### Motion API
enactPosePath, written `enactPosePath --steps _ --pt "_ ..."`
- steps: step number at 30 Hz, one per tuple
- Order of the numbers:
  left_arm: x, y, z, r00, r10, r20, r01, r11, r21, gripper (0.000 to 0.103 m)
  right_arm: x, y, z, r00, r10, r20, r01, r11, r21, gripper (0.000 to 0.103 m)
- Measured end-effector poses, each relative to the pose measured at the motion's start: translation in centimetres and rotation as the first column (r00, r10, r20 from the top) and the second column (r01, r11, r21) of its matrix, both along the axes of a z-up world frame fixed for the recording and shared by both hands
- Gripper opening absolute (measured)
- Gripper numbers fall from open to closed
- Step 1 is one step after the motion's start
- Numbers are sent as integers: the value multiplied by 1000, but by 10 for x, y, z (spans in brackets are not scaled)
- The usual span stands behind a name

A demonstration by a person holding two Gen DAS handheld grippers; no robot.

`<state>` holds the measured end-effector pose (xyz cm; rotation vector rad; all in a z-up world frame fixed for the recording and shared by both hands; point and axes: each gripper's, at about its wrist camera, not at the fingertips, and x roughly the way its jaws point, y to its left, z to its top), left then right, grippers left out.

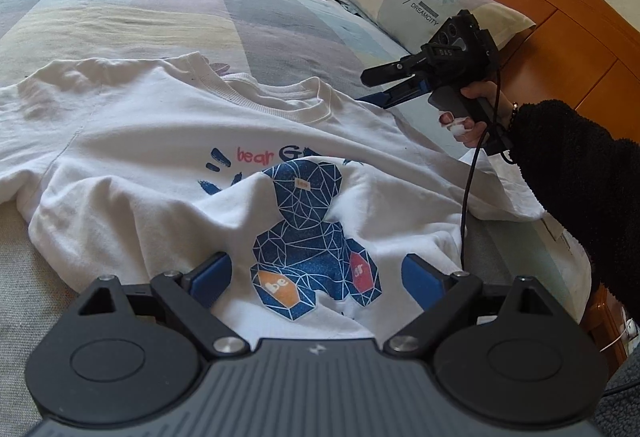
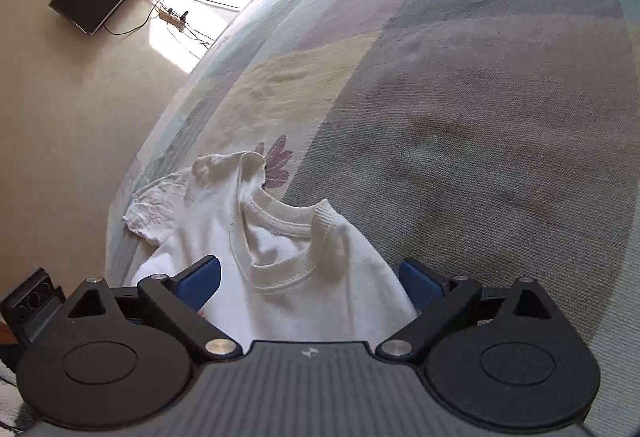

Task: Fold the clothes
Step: 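Move the right gripper to the sweatshirt shoulder by the collar and close, then pull the shoulder outward with the right gripper to straighten, then open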

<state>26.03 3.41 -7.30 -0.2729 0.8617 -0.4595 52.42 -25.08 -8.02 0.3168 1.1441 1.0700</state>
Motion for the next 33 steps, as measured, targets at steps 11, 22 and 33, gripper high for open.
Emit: enactPosePath --steps 11,22,33 --pt "2 0 -7 1000 -10 5 10 1000 -19 95 18 1 -18 996 16 -89 -4 990 140 75" --pt "1 3 -7 1000 -16 20 17 999 -38 95 -10 -4 -19 993 -93 70 93 996 12 4" --pt "-16 10 13 998 -3 56 6 999 -44 95 2 20 16 926 -202 319 283 931 -232 11"
